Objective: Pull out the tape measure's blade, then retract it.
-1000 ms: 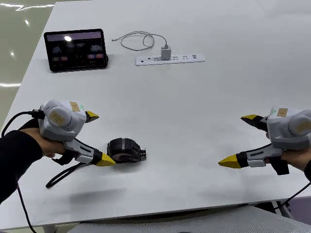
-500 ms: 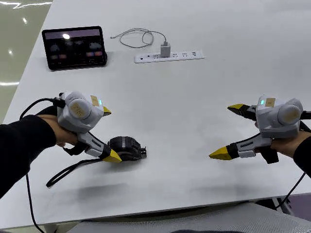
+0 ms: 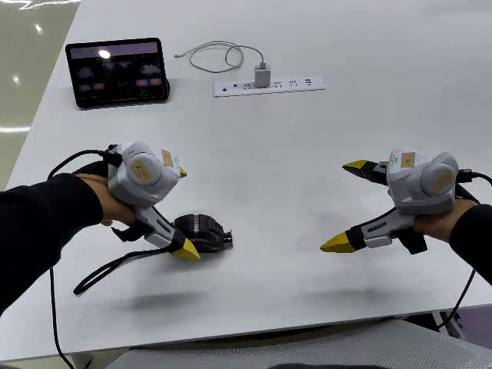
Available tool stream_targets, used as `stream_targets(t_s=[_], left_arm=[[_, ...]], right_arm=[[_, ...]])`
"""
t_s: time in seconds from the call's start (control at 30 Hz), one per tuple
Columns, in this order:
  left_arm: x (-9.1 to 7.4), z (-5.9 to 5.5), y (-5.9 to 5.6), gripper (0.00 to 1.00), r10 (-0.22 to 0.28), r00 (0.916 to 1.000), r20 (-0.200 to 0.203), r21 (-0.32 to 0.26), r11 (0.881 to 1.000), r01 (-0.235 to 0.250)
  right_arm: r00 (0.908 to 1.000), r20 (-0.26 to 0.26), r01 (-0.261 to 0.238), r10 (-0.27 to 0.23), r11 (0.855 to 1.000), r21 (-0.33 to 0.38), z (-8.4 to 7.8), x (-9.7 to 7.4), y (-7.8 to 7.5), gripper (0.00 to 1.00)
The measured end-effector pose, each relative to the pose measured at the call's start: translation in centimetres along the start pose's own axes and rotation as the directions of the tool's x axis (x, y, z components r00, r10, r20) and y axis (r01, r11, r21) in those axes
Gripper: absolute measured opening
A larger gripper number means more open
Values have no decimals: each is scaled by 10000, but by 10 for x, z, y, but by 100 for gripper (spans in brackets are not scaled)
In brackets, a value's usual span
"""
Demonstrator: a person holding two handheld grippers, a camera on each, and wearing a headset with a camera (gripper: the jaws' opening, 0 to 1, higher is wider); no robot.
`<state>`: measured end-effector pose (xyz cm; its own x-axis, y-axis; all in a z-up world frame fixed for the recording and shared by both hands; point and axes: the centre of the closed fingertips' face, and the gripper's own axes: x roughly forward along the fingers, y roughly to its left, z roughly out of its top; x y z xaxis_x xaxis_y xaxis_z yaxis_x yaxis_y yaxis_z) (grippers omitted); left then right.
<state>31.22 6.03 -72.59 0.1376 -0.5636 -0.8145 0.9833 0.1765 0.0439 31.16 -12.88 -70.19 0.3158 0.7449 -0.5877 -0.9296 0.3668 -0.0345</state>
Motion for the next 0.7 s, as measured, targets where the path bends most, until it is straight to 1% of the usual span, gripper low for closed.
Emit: stream_targets(t_s=[0.03,0.07,0.1,0.13,0.2,0.27,0.3,0.33,0.4,0.47,0.5,0.53,0.57,0.6,0.67,0.7], left_arm=[[2,-2,-2,92,-79,9999,-120,95,9999,80],[3,-2,-2,89,-67,9999,-107,282,9996,70],[4,1,-1,89,17,10000,70,625,9980,-21],[4,2,-2,89,20,9999,132,624,9980,-29],[7,-1,-4,83,-86,9999,-87,558,9984,90],[11,-3,-4,82,-54,9998,-212,760,9971,70],[12,-5,-7,81,-76,9991,-412,857,9963,111],[13,-5,-8,77,-110,9988,-471,897,9959,152],[16,-8,-13,71,-252,9974,-680,834,9960,309],[19,-14,-12,64,-211,9961,-862,854,9959,285],[20,-15,-12,59,-145,9951,-973,833,9963,227],[20,-16,-13,51,-135,9947,-1015,853,9961,222],[22,-17,-12,46,-100,9945,-1043,891,9958,194],[22,-17,-11,45,-47,9946,-1038,878,9960,138],[22,-16,-13,45,-174,9946,-1025,691,9973,246],[21,-14,-14,45,-189,9948,-1005,696,9972,260]], right_arm=[[10000,20,-42,42,10000,-88,2,3,1,100],[9999,16,-123,123,9998,-139,3,5,3,100],[9999,16,-142,142,9998,-136,3,7,3,100],[9998,-4,-204,204,9997,-130,4,10,5,100],[9995,102,-297,299,9995,-146,8,15,8,100],[9992,172,-358,360,9992,-153,11,19,11,99],[9989,212,-420,423,9990,-145,13,24,13,98],[9987,232,-450,454,9988,-182,14,28,15,98],[9973,398,-603,621,9972,-451,19,36,19,97],[9962,398,-757,776,9961,-464,21,43,23,95],[9956,413,-820,843,9952,-542,22,46,25,95],[9952,403,-873,896,9946,-562,22,49,26,94],[9944,376,-968,991,9936,-580,22,52,28,93],[9940,362,-1008,1031,9931,-604,22,54,28,92],[9927,371,-1118,1143,9917,-632,22,59,30,90],[9919,378,-1187,1215,9905,-699,23,61,31,88]])
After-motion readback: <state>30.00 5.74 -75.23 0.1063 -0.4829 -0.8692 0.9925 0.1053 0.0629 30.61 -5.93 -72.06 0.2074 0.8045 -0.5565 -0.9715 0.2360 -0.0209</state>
